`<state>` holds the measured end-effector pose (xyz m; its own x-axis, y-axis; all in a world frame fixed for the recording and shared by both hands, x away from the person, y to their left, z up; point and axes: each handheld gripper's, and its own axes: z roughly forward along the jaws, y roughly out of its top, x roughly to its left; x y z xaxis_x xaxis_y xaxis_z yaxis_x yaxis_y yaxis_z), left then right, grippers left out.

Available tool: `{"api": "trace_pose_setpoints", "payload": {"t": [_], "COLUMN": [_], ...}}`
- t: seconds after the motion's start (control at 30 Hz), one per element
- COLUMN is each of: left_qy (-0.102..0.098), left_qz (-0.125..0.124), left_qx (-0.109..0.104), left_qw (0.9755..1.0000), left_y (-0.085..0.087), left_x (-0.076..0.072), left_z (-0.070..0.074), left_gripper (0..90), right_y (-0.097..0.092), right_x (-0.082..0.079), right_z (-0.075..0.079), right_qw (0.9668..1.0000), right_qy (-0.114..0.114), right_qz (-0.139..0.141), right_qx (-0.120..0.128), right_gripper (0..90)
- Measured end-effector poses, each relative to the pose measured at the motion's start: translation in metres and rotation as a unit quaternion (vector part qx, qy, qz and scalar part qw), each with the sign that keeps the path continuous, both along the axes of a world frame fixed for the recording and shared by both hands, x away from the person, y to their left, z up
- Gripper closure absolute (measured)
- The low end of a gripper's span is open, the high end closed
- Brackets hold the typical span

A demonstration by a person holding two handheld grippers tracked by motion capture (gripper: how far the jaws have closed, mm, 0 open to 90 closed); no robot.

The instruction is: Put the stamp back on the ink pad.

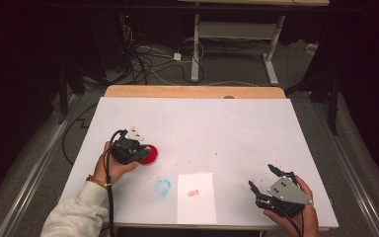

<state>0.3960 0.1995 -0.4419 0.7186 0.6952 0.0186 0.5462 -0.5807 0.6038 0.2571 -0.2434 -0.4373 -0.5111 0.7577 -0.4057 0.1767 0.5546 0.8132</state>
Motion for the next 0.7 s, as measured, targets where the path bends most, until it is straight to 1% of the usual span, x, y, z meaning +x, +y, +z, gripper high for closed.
{"api": "trace_pose_setpoints", "payload": {"t": [0.23,0.43,0.53,0.63,0.67,0.7], "left_qy": [0.010,0.008,0.010,0.007,0.007,0.007], "left_qz": [0.006,0.003,0.005,0.007,0.010,0.006], "left_qx": [0.010,0.019,0.015,0.016,0.016,0.014], "left_qw": [0.9999,0.9998,0.9998,0.9998,0.9998,0.9999], "left_y": [0.0011,-0.0007,-0.0001,0.0000,-0.0001,-0.0002], "left_x": [0.0037,0.0039,0.0042,0.0042,0.0041,0.0039], "left_z": [-0.0073,-0.0088,-0.0093,-0.0090,-0.0088,-0.0085], "left_gripper": [71.7,73.3,73.0,72.2,69.8,69.4], "right_y": [-0.0002,0.0001,0.0001,0.0002,0.0002,0.0004], "right_x": [-0.0002,-0.0002,-0.0003,-0.0006,-0.0006,-0.0007], "right_z": [0.0001,-0.0001,0.0001,0.0002,0.0002,0.0002], "right_qw": [1.0000,1.0000,1.0000,1.0000,1.0000,1.0000], "right_qy": [0.000,0.001,0.000,0.000,0.000,0.000], "right_qz": [0.000,0.001,0.001,0.001,0.001,0.001], "right_qx": [-0.001,-0.003,-0.004,-0.002,-0.002,-0.002], "right_gripper": [26.1,26.1,26.1,26.1,26.1,26.2]}}
